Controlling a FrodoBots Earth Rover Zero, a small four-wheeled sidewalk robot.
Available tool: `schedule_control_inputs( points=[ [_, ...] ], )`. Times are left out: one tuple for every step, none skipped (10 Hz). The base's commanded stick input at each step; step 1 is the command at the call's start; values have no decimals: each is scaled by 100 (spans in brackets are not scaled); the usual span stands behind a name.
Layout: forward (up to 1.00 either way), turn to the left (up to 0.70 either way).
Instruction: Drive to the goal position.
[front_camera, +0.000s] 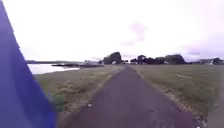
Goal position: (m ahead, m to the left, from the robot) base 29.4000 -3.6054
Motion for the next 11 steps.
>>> schedule_control_inputs(
  points=[
    [70, -7],
    [70, -14],
    [70, -14],
    [70, -14],
    [70, -14],
    [70, -14],
    [70, -14],
    [70, -12],
    [70, -6],
    [70, 0],
    [70, 0]
  ],
)
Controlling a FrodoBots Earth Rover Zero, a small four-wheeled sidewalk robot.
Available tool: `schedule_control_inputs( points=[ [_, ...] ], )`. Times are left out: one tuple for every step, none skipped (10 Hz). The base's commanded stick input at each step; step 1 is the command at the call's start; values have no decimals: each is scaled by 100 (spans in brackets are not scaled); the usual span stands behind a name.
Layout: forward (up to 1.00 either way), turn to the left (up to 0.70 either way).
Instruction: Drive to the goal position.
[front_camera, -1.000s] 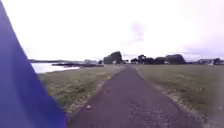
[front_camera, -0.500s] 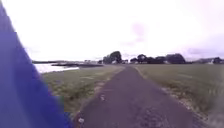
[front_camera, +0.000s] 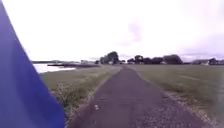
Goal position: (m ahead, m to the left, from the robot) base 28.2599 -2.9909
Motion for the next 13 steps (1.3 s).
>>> schedule_control_inputs(
  points=[
    [70, 0],
    [70, 0],
    [70, 0],
    [70, 0],
    [70, 0],
    [70, 0],
    [70, 0],
    [70, 0],
    [70, 0],
    [70, 0],
    [70, 0],
    [70, 0],
    [70, 0]
  ],
)
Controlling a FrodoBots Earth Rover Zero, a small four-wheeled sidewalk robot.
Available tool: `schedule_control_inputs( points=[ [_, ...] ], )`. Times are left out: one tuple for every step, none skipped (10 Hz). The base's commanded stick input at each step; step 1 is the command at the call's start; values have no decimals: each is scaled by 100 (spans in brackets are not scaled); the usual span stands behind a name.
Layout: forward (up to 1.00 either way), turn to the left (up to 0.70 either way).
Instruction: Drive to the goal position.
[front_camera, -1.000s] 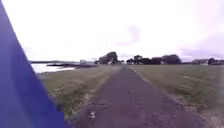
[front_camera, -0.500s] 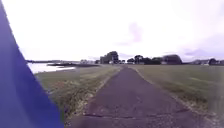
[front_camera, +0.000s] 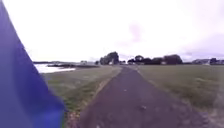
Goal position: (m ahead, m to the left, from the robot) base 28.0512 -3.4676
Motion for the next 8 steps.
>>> schedule_control_inputs(
  points=[
    [70, 0],
    [70, 0],
    [70, 0],
    [70, 0],
    [70, 0],
    [70, 0],
    [70, 0],
    [70, 0]
  ],
)
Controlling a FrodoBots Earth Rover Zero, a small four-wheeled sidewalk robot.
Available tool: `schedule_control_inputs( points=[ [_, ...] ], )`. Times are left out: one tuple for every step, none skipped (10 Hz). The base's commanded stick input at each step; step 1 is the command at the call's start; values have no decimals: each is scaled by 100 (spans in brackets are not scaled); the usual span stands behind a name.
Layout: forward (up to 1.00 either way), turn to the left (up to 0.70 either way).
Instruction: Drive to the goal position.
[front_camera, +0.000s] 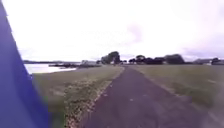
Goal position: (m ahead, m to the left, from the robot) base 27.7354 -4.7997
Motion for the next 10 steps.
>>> schedule_control_inputs(
  points=[
    [70, 0],
    [70, 0],
    [70, 0],
    [70, 0],
    [70, 0],
    [70, 0],
    [70, 0],
    [70, 0],
    [70, -4],
    [70, -10]
  ],
)
